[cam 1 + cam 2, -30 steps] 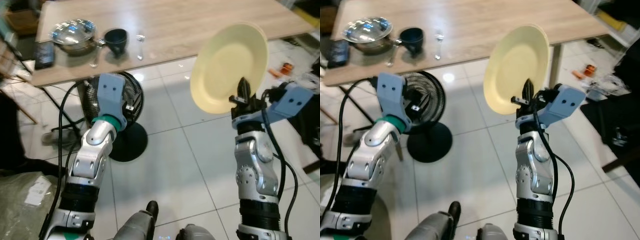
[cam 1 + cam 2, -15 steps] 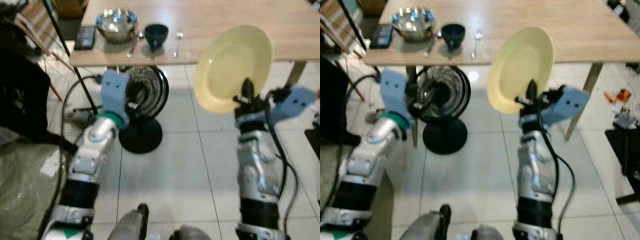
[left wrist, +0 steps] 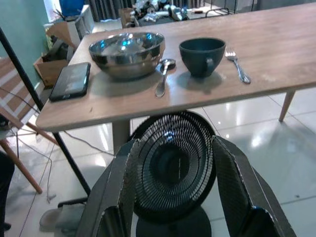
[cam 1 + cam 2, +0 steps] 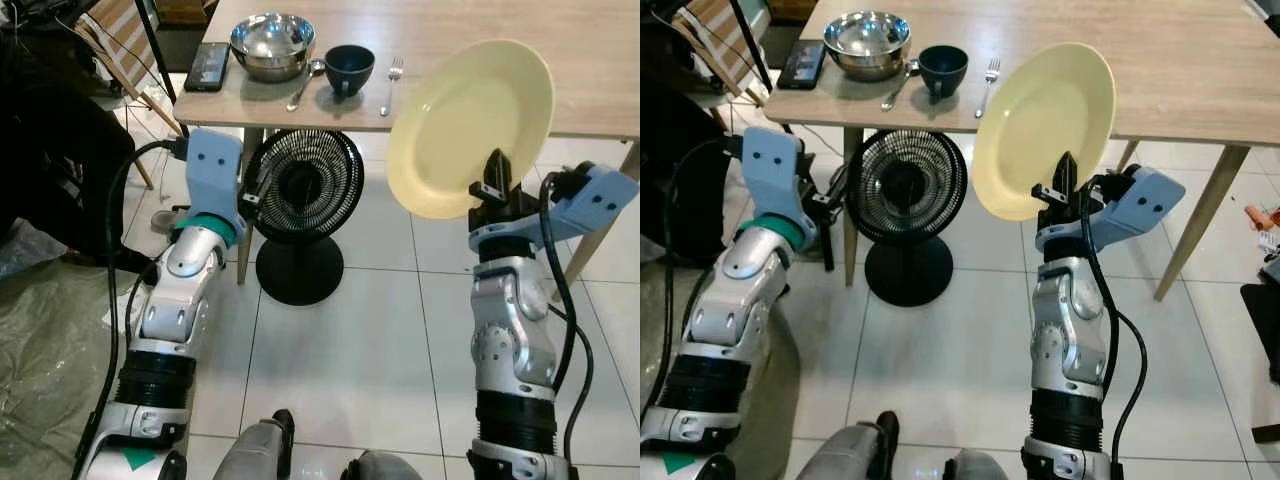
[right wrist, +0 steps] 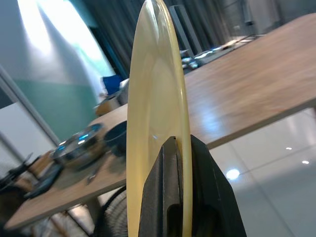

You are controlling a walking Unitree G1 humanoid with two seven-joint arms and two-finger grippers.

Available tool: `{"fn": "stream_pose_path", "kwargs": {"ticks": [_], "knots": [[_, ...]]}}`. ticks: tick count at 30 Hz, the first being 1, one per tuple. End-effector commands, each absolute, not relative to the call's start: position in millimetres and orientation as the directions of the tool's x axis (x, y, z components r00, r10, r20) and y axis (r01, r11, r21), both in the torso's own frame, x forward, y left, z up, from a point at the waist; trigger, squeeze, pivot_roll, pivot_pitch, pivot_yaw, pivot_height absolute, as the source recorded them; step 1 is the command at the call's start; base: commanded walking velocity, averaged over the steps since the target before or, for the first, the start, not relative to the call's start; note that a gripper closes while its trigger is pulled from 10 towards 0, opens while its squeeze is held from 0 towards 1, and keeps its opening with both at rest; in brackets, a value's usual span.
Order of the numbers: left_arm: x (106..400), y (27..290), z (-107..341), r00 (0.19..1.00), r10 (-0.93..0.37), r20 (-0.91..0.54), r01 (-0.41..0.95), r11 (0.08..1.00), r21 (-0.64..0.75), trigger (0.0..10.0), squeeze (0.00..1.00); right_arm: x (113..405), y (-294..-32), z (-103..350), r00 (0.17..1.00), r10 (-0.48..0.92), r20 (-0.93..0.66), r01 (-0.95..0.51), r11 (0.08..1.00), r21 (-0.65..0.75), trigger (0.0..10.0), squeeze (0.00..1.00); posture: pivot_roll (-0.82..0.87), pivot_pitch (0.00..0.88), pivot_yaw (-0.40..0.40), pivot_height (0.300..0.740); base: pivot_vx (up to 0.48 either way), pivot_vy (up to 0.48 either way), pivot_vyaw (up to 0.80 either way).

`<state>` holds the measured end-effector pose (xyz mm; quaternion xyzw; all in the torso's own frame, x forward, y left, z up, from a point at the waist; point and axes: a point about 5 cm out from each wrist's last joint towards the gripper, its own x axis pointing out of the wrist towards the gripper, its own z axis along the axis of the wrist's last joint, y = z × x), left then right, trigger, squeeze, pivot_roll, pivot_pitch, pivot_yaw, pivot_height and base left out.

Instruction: Setting the table

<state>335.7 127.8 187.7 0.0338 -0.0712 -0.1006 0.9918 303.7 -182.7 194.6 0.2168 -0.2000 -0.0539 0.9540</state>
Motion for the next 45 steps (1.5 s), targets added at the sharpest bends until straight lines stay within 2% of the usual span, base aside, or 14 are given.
{"fn": "stream_pose_path", "kwargs": {"ticks": [1, 32, 38, 45], "knots": [[336, 124, 187, 0.967, -0.22, 0.131, 0.21, 0.974, 0.086, 10.0, 0.0, 302, -186, 199, 0.902, -0.213, 0.377, 0.04, 0.907, 0.418, 10.0, 0.0, 0.04, 0.006, 0.081, 0.74, 0.458, 0.0, 0.0], [335, 122, 189, 0.961, -0.238, 0.14, 0.227, 0.97, 0.089, 10.0, 0.0, 301, -189, 197, 0.897, -0.247, 0.366, 0.091, 0.915, 0.393, 10.0, 0.0, 0.05, 0.018, 0.084, 0.74, 0.458, 0.0, 0.0], [335, 121, 188, 0.96, -0.241, 0.14, 0.23, 0.969, 0.089, 10.0, 0.0, 301, -197, 197, 0.89, -0.284, 0.357, 0.113, 0.895, 0.431, 10.0, 0.0, 0.05, 0.019, 0.084, 0.74, 0.459, 0.0, 0.0], [332, 117, 190, 0.95, -0.27, 0.16, 0.256, 0.961, 0.101, 10.0, 0.0, 300, -213, 210, 0.846, -0.315, 0.429, 0.163, 0.921, 0.355, 10.0, 0.0, 0.05, 0.008, 0.083, 0.74, 0.082, 0.0, 0.0]]}}
